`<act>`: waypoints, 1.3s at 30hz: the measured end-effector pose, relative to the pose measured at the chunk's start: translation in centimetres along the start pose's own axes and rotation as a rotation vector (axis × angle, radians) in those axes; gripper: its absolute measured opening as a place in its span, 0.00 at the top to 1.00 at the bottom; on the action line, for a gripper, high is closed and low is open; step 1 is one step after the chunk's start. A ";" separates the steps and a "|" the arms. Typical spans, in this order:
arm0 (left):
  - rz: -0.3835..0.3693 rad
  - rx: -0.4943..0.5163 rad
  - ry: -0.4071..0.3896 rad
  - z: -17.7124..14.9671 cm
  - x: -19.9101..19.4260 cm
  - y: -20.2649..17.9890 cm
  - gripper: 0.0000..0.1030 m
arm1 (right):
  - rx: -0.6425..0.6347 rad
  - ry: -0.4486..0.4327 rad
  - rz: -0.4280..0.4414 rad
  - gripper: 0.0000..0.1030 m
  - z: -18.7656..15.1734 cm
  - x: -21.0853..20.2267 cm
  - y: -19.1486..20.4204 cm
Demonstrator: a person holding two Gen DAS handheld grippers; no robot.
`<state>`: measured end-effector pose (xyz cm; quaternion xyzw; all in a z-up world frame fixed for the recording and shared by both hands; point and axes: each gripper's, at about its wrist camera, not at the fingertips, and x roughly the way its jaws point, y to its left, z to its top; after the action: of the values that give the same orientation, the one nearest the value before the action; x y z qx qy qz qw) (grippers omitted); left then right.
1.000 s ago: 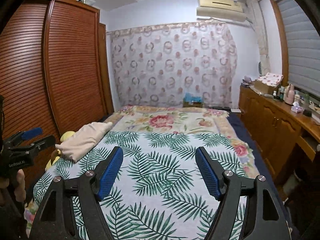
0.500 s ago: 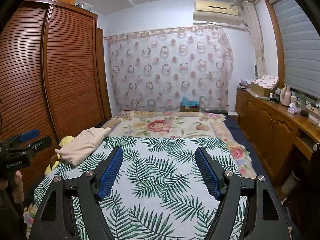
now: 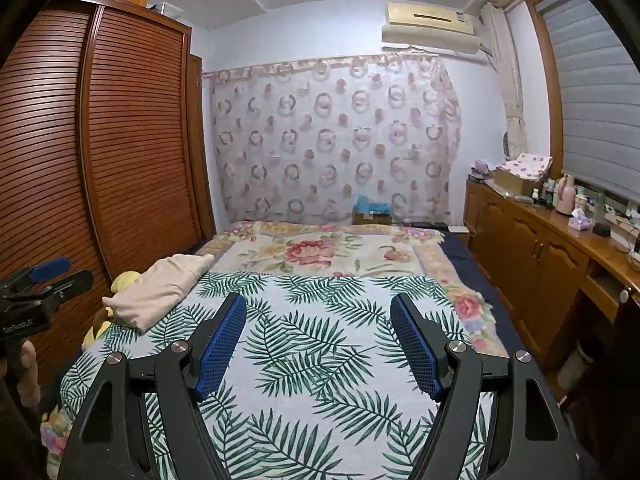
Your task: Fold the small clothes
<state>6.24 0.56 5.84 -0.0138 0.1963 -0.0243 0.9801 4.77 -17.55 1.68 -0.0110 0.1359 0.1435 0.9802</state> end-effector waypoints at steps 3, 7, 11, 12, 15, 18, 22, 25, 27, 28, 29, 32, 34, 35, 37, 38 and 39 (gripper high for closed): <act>0.000 0.000 -0.001 0.0 -0.1 0.0 0.13 | -0.001 0.001 0.001 0.26 0.0 0.0 -0.3; 0.000 -0.001 -0.001 0.0 -0.1 0.0 0.13 | 0.001 0.001 0.003 0.26 0.1 -0.1 -0.5; 0.001 -0.001 -0.001 0.0 -0.1 0.0 0.13 | -0.001 0.000 0.005 0.26 0.1 -0.1 -0.5; 0.000 -0.001 -0.001 0.0 0.0 0.1 0.13 | -0.002 0.000 0.004 0.26 0.1 -0.1 -0.6; -0.001 -0.001 -0.001 0.0 -0.1 0.1 0.13 | -0.003 -0.001 0.006 0.26 0.0 -0.1 -0.6; 0.000 -0.001 -0.002 0.0 0.0 0.1 0.13 | -0.004 -0.001 0.006 0.26 0.1 -0.1 -0.6; 0.000 -0.001 0.000 -0.1 -0.1 0.1 0.13 | -0.004 -0.001 0.007 0.26 0.1 -0.1 -0.7; 0.001 0.000 -0.002 -0.1 -0.1 0.2 0.13 | -0.005 -0.001 0.009 0.26 0.1 -0.1 -0.7; 0.000 -0.001 -0.002 -0.1 0.0 0.2 0.13 | -0.004 -0.002 0.009 0.26 0.1 -0.1 -0.7; 0.000 -0.002 -0.002 -0.1 0.0 0.2 0.13 | -0.002 0.000 0.010 0.26 0.1 0.0 -0.8; -0.001 -0.003 -0.002 0.0 -0.1 0.2 0.13 | -0.001 0.001 0.012 0.26 0.1 0.0 -0.8; 0.001 -0.001 -0.002 0.0 -0.2 0.2 0.13 | -0.004 0.001 0.012 0.26 0.0 -0.1 -0.8; 0.000 -0.002 -0.002 0.0 -0.1 0.3 0.13 | -0.003 0.002 0.013 0.26 0.0 -0.1 -0.8; 0.001 -0.003 -0.003 0.0 -0.1 0.2 0.13 | -0.002 0.001 0.014 0.26 0.1 -0.1 -0.8; 0.001 -0.002 -0.003 0.0 -0.1 0.3 0.13 | -0.002 0.000 0.012 0.26 0.1 -0.1 -0.8; 0.000 -0.002 -0.003 -0.1 -0.1 0.3 0.13 | -0.002 0.001 0.013 0.26 0.0 -0.1 -0.8; 0.000 -0.002 -0.002 0.0 -0.1 0.3 0.13 | -0.003 0.002 0.014 0.26 0.0 -0.1 -0.8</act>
<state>6.14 0.82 5.85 -0.0147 0.1953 -0.0242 0.9803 4.93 -18.33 1.72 -0.0115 0.1366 0.1504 0.9791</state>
